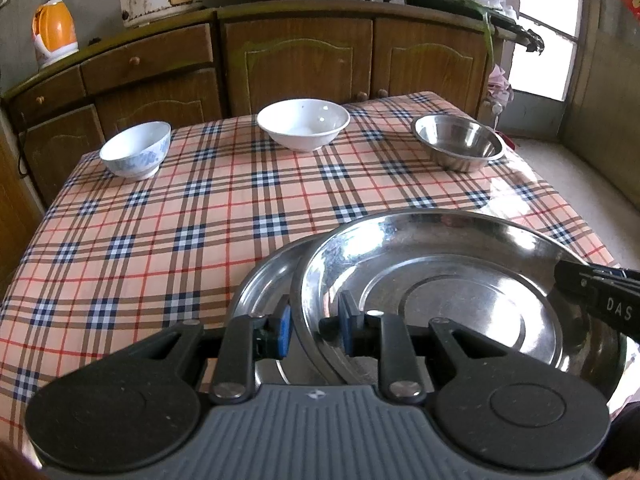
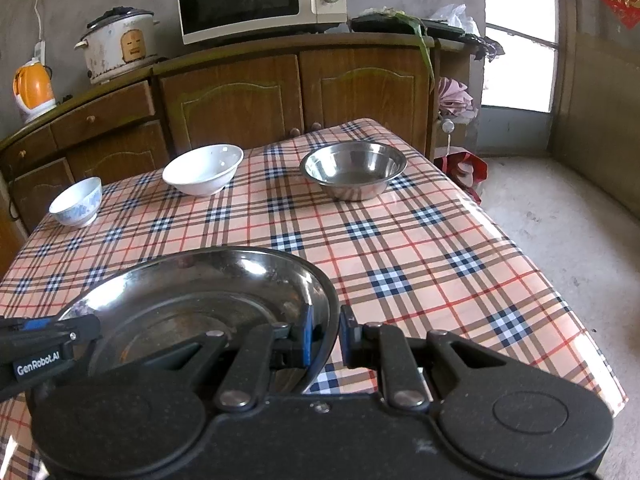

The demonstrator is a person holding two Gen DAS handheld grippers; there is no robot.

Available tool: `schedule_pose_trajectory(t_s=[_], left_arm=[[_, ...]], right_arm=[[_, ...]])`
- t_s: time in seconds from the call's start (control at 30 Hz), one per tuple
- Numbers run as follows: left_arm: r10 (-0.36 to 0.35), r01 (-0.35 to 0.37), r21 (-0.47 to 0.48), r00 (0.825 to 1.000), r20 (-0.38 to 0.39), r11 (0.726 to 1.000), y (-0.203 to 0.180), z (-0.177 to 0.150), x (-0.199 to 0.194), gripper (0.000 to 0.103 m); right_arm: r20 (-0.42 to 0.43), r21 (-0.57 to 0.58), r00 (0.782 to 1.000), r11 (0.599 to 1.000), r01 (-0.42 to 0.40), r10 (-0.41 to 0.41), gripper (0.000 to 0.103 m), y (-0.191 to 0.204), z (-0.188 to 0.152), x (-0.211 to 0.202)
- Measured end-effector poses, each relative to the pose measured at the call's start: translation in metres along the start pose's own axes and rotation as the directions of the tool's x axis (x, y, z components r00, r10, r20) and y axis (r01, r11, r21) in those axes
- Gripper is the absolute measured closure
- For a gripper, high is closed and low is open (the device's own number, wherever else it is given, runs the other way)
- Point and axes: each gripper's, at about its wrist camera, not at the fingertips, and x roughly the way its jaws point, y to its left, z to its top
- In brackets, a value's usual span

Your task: Organize plates and bowls

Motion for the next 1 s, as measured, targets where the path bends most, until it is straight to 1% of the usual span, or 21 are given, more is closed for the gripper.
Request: schedule_pose_trajectory(t_s=[0.33, 0.63, 1.0], left_arm=[[0.008, -0.008, -0.008, 1.000, -0.027, 1.000, 0.007, -0.006, 0.007, 0.079], [0.029, -0.030, -0.023, 0.998, -0.048, 0.999, 0.017, -0.009, 0.013, 0.079], [0.045, -0.047, -0.042, 0.997, -0.062, 0.998, 0.028, -0.009, 0.021, 0.079]], right_arm=[[-0.029, -0.010, 1.000, 1.000, -0.011, 0.011, 0.084, 0.007, -0.007, 0.009], [-0.050, -0.029, 0.998, 0.999, -0.031, 0.030, 0.084, 0.019, -0.010, 0.019], [-0.060, -0.060, 0.997, 0.997, -0.044, 0.040, 0.083, 0.033, -0.009, 0.035]])
